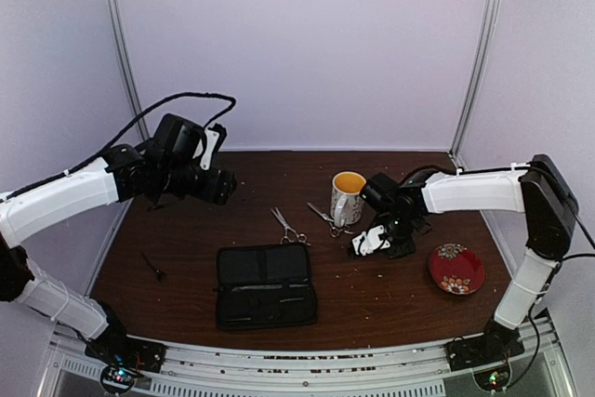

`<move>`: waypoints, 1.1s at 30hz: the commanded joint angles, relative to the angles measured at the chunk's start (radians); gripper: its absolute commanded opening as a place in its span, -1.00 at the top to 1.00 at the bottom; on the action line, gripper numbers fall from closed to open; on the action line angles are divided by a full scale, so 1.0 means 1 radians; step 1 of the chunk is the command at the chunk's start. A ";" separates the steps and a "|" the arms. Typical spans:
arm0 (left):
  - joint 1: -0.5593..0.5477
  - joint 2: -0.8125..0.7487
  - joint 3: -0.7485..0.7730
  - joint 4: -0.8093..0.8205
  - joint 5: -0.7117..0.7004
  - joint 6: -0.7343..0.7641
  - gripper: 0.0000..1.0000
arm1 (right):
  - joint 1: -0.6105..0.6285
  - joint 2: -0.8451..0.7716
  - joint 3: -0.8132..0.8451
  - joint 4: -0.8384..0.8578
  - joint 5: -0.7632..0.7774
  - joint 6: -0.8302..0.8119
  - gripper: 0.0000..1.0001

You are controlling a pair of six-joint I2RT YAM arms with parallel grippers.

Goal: Sort the hair-cutting tools

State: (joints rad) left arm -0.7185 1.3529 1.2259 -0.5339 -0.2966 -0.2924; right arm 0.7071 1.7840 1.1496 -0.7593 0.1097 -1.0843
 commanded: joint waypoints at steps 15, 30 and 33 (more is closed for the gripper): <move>0.108 0.026 -0.544 0.248 0.318 -0.361 -0.54 | 0.068 -0.229 -0.121 0.054 -0.088 0.223 1.00; 0.106 0.079 -0.617 0.446 0.512 -0.406 0.65 | 0.116 -0.260 -0.121 0.035 -0.052 0.247 1.00; 0.104 0.061 -0.651 0.488 0.537 -0.430 0.86 | 0.150 -0.247 -0.094 0.023 -0.035 0.246 1.00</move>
State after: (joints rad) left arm -0.6121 1.4445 0.6193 -0.1452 0.1612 -0.6827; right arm 0.8169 1.5490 1.0153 -0.7162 0.0433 -0.8555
